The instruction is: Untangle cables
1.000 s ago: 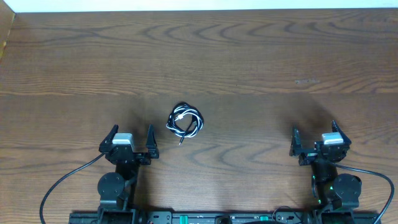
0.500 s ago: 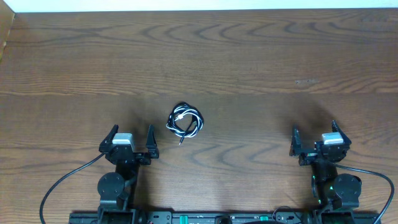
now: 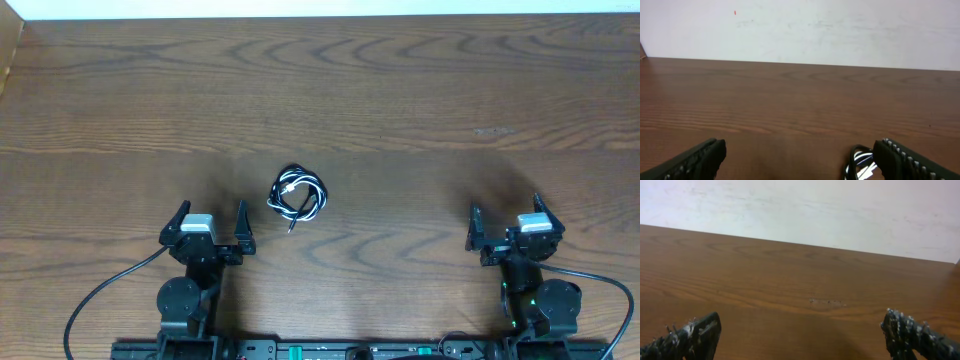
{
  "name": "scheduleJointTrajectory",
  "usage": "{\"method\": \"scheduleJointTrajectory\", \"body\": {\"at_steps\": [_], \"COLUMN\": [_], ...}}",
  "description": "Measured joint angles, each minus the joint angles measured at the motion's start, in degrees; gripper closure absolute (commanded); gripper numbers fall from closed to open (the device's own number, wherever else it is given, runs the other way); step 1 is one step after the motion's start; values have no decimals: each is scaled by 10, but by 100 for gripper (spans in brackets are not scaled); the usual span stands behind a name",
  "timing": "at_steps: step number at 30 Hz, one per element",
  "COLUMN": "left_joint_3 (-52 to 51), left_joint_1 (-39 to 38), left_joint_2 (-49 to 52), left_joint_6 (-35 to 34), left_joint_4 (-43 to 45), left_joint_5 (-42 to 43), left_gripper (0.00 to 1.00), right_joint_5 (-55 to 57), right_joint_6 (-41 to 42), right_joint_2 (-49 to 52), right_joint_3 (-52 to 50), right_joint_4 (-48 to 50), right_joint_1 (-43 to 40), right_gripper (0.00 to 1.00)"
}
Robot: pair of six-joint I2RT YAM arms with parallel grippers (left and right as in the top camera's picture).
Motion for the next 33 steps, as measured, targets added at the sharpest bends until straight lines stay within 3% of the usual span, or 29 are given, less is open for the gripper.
{"method": "scheduleJointTrajectory", "body": {"at_steps": [33], "left_joint_3": [27], "left_joint_1": [0], "left_joint_2": [0], "left_joint_6": [4], "left_joint_4": [23], "left_joint_5": [25], "left_gripper": [2], "right_joint_5": [0], "right_joint_6": [0], "right_joint_2": [0], "right_joint_3": [0], "right_joint_4": [0], "right_joint_1": [0], "right_gripper": [1]}}
